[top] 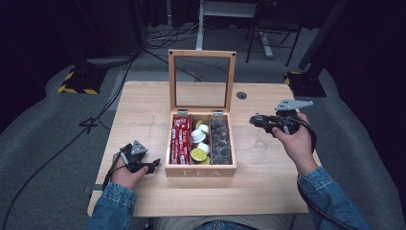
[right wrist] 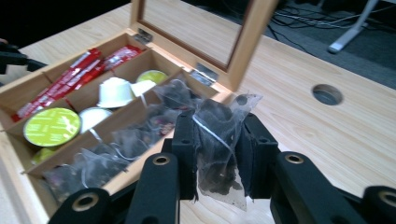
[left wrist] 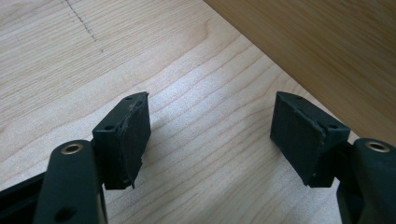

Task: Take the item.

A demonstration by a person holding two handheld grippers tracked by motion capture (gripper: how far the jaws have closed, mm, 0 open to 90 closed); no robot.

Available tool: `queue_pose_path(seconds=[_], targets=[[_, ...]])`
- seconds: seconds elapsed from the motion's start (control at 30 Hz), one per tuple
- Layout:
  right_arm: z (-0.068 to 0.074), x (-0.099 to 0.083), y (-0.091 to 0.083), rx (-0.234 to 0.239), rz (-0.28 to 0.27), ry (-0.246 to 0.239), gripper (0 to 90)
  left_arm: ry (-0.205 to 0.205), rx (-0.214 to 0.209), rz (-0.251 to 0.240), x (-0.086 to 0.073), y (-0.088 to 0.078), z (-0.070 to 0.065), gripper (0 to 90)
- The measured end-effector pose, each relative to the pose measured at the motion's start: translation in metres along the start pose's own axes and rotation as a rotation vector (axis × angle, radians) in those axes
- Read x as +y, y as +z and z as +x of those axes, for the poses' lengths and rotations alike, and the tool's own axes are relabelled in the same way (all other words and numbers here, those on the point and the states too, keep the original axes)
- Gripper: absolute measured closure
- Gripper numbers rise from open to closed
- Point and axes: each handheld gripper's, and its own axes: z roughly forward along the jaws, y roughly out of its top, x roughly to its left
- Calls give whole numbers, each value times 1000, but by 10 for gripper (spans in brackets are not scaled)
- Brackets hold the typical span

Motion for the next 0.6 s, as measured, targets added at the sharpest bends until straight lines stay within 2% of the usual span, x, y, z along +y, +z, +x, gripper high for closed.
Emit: queue_pose_path(seconds=[0.2, 0.4, 0.6], targets=[[-11, -7, -7, -40, 27, 7, 709, -3, 3, 0, 0, 0, 0, 291], [-25, -15, -14, -83, 50, 38, 709, 0, 3, 2, 0, 0, 0, 291], [-35, -22, -15, -133, 105, 25, 704, -2, 3, 2, 0, 0, 0, 291]])
